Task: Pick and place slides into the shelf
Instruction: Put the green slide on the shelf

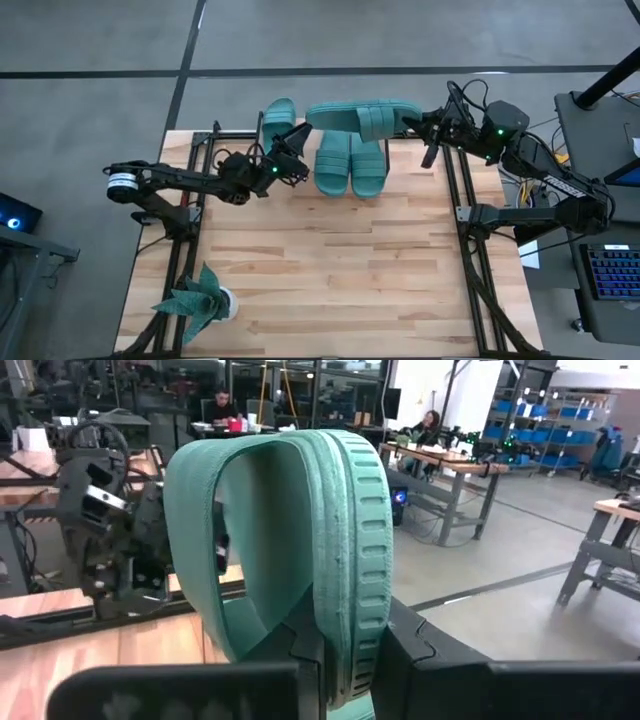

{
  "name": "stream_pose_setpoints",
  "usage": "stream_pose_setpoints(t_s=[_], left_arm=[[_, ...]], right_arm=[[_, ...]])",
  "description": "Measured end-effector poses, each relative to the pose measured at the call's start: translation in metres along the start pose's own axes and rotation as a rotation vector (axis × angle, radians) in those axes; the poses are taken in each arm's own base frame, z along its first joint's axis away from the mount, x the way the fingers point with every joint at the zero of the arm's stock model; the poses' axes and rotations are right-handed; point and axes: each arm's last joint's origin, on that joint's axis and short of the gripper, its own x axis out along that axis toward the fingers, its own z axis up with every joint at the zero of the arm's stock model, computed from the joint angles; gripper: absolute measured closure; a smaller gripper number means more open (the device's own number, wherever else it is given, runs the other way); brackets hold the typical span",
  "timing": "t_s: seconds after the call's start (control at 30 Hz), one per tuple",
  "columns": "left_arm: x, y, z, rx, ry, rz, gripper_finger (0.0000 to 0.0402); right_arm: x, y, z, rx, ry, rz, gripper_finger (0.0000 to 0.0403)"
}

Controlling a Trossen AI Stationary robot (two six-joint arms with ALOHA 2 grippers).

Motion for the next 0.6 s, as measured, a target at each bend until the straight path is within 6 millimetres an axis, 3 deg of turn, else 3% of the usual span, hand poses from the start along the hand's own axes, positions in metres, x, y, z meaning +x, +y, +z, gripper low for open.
stream_pose_setpoints(t_s=[0.4, 0.6], left_arm=[[0.005, -0.0079, -0.0074, -0.093, 0.029, -0.02, 0.0309], [0.007, -0.0074, -0.0076, -0.085, 0.018, -0.028, 0.0258]], right_arm=[[0.0002, 0.0001, -0.0001, 0.01, 0.0, 0.003, 0.0372], [0.0001, 0.0, 0.0001, 0.01, -0.001, 0.0, 0.0372]])
